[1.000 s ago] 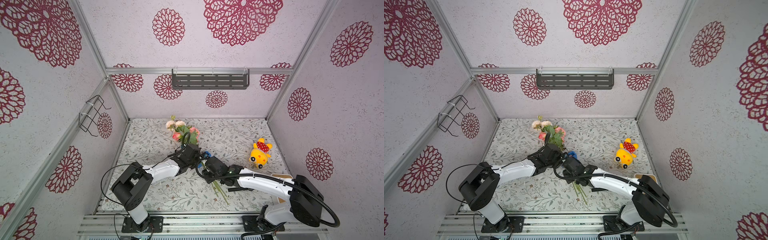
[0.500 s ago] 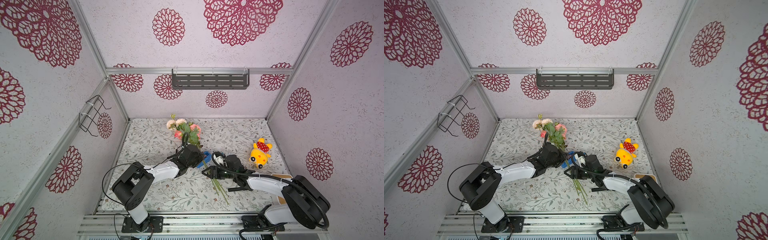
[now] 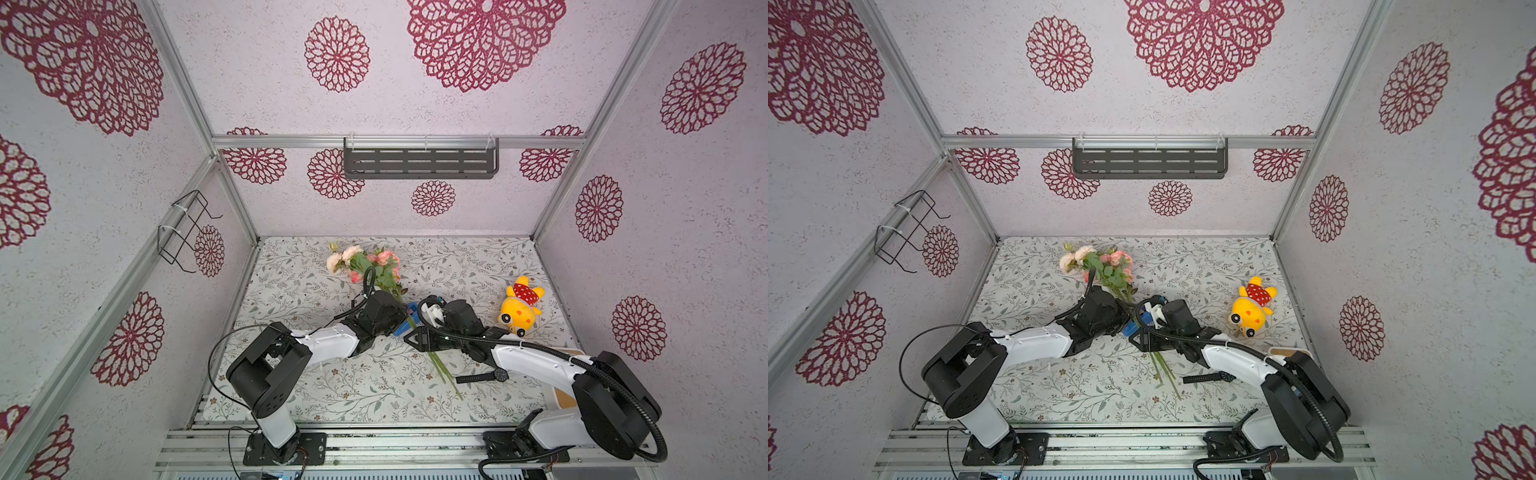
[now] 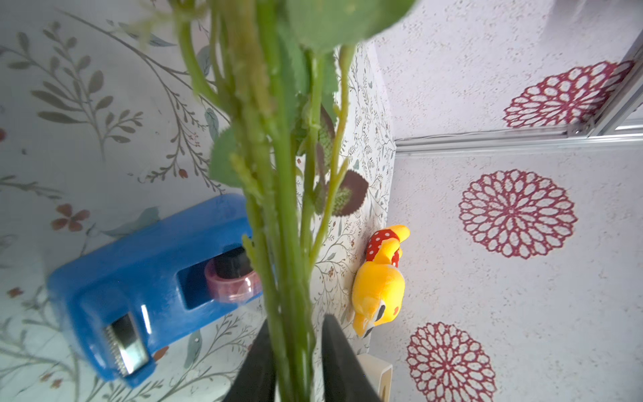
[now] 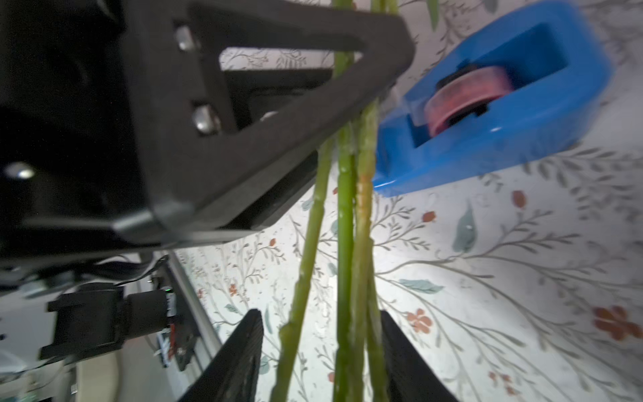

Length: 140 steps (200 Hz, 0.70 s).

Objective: Wrap bouquets with tape
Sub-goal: Wrap the tape around the bouquet.

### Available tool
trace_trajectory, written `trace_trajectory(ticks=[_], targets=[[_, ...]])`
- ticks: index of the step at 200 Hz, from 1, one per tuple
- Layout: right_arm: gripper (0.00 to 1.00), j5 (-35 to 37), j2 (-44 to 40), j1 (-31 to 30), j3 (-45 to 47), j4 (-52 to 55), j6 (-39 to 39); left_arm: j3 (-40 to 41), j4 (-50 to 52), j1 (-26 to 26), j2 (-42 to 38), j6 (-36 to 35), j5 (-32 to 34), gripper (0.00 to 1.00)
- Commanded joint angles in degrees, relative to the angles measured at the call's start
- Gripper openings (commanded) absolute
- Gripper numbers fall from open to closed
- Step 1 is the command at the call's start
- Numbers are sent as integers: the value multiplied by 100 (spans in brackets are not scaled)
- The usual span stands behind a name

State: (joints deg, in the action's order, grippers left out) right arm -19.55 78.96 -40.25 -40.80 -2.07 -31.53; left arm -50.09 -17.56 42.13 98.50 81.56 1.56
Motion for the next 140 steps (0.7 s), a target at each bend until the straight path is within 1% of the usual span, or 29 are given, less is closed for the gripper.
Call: trace_trajectory(ticks=[1, 15, 19, 28, 42, 50, 69, 88, 96, 104, 119, 140], targets=[[0, 1145, -261, -245, -263, 1005, 760, -177, 200, 26, -138, -87, 79, 30], [0, 1417, -293, -392, -355, 1086, 942, -151, 209, 20, -121, -48, 79, 31], [0, 1499, -278, -435, -392, 1128, 1003, -142, 216, 19, -106, -29, 87, 33], [0, 1765, -228, -598, -535, 1322, 1213, -141, 296, 14, -81, 29, 81, 39], [0, 2092, -89, -856, -736, 1598, 1504, -166, 465, -1, -14, 100, 43, 51], [0, 2225, -36, -954, -790, 1673, 1631, -208, 583, -20, 47, 142, -30, 55], [0, 2465, -10, -1138, -842, 1711, 1834, -320, 662, -47, 239, 193, -228, 57], [0, 2524, -76, -1309, -842, 1609, 1994, -431, 589, -54, 432, 250, -388, 56], [0, 2507, -94, -1383, -829, 1539, 2079, -449, 479, -57, 485, 276, -420, 51], [0, 2507, -87, -1439, -837, 1516, 2115, -449, 339, -63, 521, 307, -453, 43], [0, 2470, -52, -1452, -809, 1487, 2054, -463, 176, -80, 566, 341, -523, 23], [0, 2433, -123, -1430, -689, 1393, 1818, -432, 174, -91, 527, 333, -522, 2]])
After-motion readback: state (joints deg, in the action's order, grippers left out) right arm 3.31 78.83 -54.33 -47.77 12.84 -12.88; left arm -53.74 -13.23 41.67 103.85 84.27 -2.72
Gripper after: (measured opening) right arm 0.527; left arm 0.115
